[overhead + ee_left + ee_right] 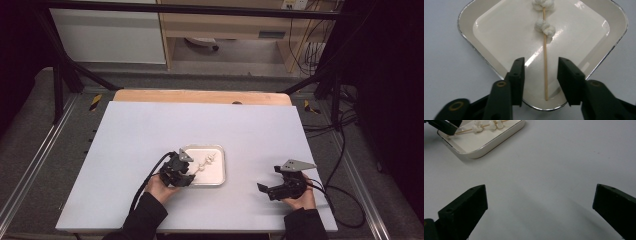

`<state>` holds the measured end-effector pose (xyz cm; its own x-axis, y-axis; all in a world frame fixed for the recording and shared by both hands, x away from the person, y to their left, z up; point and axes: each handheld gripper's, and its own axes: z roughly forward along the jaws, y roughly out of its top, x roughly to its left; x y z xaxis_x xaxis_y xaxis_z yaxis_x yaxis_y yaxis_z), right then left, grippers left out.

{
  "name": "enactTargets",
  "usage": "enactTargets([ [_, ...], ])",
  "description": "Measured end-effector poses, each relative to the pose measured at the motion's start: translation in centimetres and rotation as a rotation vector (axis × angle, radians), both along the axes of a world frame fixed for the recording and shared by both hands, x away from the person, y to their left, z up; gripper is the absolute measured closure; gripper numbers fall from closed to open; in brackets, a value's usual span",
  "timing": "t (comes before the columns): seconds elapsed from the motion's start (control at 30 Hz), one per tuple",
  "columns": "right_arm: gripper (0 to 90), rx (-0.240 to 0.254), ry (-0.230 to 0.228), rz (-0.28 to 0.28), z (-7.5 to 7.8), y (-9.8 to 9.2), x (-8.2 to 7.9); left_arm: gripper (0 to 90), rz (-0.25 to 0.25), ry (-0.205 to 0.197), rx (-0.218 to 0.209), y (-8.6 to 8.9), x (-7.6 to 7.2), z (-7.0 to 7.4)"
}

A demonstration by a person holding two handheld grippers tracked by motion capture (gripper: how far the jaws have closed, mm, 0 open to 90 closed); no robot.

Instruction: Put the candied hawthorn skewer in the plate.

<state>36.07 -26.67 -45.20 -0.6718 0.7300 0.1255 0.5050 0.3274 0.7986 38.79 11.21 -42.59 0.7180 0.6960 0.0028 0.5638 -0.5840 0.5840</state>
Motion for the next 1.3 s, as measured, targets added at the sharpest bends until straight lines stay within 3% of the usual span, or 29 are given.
enactTargets([
  [0.13,0.3,0.001,0.002,-0.001,0.0,0.0,0.0,39.5,-0.002,-0.017,-0.01,0.6,-0.3,0.5],
  [0.3,0.3,0.001,0.004,-0.003,0.0,0.0,0.0,26.8,0.002,-0.027,-0.024,1.3,-0.7,1.1],
  [0.37,0.3,0.001,0.001,-0.002,0.1,0.0,0.0,19.5,0.008,-0.052,-0.026,1.7,-1.0,1.3],
  [0.53,0.3,0.003,0.003,-0.004,0.1,-0.1,0.0,11.6,0.003,-0.064,-0.049,2.8,-1.5,1.6],
  [0.83,0.3,0.007,0.009,-0.006,0.1,-0.1,0.0,6.8,0.014,-0.093,-0.094,6.5,-2.8,1.1],
  [1.3,0.3,0.015,0.026,-0.001,0.1,-0.1,-0.2,6.8,0.061,-0.114,-0.142,12.0,-4.4,-1.2],
])
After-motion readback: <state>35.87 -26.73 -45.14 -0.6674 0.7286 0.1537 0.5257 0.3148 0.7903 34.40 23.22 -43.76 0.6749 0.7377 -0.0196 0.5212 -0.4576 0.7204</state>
